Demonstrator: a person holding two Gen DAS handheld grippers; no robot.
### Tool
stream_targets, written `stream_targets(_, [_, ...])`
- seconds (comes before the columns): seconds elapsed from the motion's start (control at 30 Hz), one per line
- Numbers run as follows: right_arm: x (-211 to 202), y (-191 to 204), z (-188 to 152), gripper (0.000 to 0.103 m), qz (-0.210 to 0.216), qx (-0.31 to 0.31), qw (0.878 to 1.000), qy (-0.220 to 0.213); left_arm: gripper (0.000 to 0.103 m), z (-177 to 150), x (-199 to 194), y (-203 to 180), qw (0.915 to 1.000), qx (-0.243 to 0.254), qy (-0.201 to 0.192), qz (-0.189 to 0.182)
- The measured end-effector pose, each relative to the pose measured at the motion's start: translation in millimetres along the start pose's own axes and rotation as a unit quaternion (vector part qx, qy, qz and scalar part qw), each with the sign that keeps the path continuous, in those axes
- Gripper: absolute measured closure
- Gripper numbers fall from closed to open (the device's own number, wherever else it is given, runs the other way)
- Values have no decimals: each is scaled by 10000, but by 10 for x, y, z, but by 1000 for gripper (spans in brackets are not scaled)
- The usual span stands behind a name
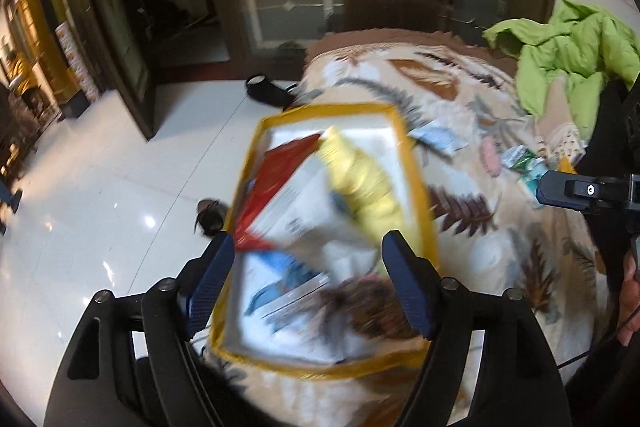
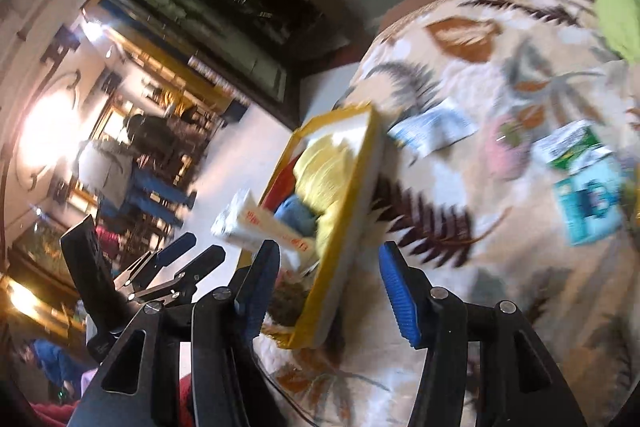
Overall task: Organize soft objects
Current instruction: 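Grasp the white desiccant packet with the left tool while the right tool grasps the pink round pad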
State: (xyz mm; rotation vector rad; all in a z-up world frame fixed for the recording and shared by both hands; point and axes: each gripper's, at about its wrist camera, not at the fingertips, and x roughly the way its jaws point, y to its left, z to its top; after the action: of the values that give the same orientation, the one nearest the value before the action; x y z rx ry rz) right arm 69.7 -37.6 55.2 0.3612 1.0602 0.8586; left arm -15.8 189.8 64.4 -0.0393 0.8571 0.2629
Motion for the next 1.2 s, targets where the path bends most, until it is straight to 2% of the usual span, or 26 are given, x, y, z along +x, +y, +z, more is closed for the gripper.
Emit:
stream_targets(0.27, [-500, -335, 96, 48, -304, 352, 9974, -551, 27, 308, 37, -523, 9985, 312, -115, -429])
stream_targets(0.6, [-700, -628, 1, 47, -465, 677, 9943, -685, 27, 473, 166, -1003, 9965, 634, -169, -522])
stream_targets(0.87, [-766, -695, -26, 44, -735, 615, 9923, -790, 27, 519, 360, -1003, 9965, 409, 108, -715])
stream_targets(1.0, [-694, -794, -10, 44, -807, 771, 9913, -694, 27, 564, 489, -1058, 9949, 505, 287, -826])
stream_targets(1.1, [-629, -780, 16, 44, -876, 658, 9918, -653, 27, 638, 563, -1062, 9925, 446, 399, -1066])
stream_targets(1.2, [-536, -760, 80, 44, -940, 564, 9922, -597, 27, 744, 650, -1096, 9916, 550, 446, -1079])
